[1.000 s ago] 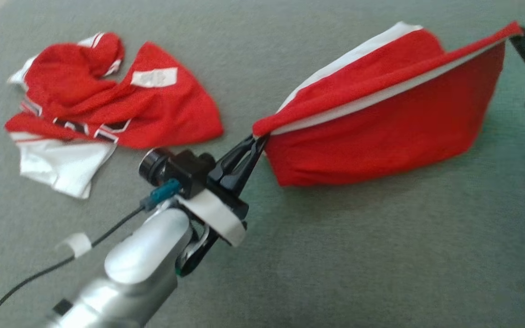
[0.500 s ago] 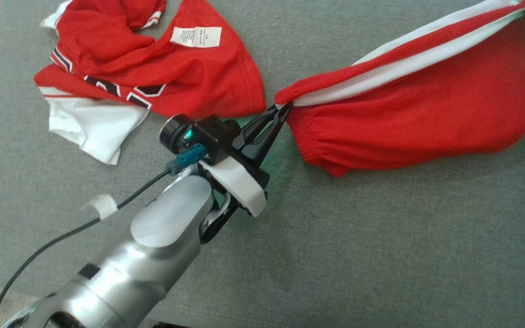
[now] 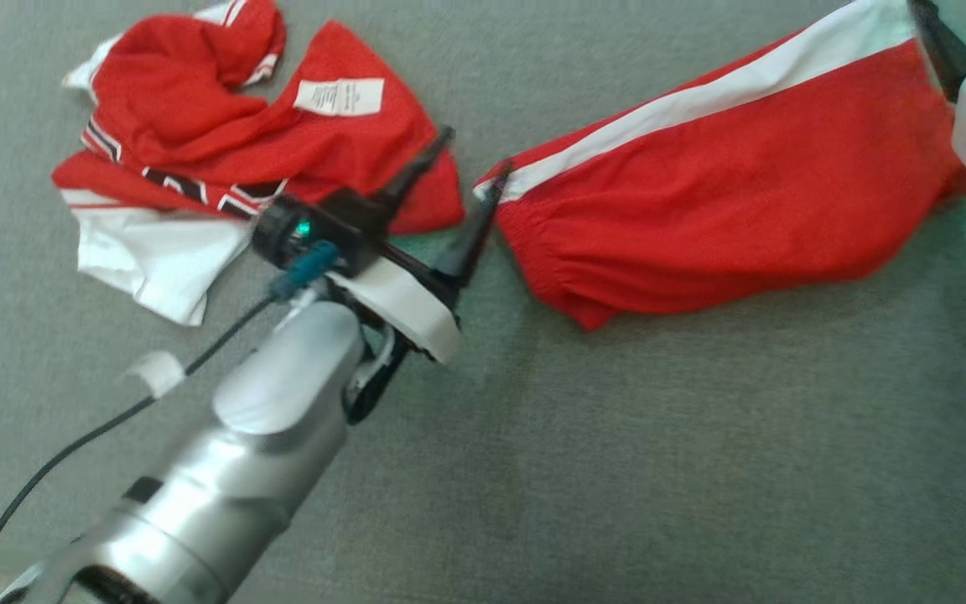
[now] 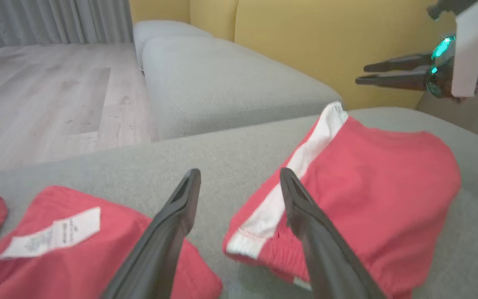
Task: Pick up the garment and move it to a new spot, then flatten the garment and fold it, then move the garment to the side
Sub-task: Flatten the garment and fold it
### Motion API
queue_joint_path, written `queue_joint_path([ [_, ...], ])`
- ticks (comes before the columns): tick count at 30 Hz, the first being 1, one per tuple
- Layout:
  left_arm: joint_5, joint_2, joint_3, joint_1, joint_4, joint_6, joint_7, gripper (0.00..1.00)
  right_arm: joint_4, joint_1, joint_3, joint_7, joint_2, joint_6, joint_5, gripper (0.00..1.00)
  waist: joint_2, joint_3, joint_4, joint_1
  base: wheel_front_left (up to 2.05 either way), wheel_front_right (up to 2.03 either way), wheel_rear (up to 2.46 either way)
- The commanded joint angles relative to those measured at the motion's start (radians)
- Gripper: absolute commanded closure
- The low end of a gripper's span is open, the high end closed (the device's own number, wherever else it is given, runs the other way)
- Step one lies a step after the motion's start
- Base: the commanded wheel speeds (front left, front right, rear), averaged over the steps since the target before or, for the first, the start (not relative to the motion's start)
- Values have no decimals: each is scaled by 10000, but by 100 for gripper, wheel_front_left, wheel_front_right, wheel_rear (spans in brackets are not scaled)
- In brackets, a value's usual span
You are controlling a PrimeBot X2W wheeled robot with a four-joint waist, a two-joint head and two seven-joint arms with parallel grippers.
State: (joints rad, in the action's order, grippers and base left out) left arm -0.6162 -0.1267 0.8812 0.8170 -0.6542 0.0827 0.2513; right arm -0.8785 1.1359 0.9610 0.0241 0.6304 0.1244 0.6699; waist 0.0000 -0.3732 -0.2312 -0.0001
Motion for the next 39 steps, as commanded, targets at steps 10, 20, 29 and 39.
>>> queue_joint_path([
  [10, 649, -731, -2629, -1333, 2062, -941, 103, 0, -165, -983, -1474, -2440, -1095, 63, 937, 0, 0, 1657, 1076, 1, 0, 0, 0],
  [20, 1362, -441, -4683, -3779, 3282, -1107, 104, 0, 833, -3534, -5040, -2854, -2748, 63, -291, 0, 0, 2780, 1821, 1, 0, 0, 0],
  [29, 2201, 169, -5782, -5763, 3636, -550, 104, 0, 3068, -7549, -8587, -2857, -4863, 63, -2870, 0, 0, 3198, 2061, 1, 0, 0, 0],
  [39, 2851, 667, -6723, -6921, 3896, -44, 104, 0, 3926, -9137, -9289, -2857, -5719, 63, -4268, 0, 0, 3372, 2128, 1, 0, 0, 0],
])
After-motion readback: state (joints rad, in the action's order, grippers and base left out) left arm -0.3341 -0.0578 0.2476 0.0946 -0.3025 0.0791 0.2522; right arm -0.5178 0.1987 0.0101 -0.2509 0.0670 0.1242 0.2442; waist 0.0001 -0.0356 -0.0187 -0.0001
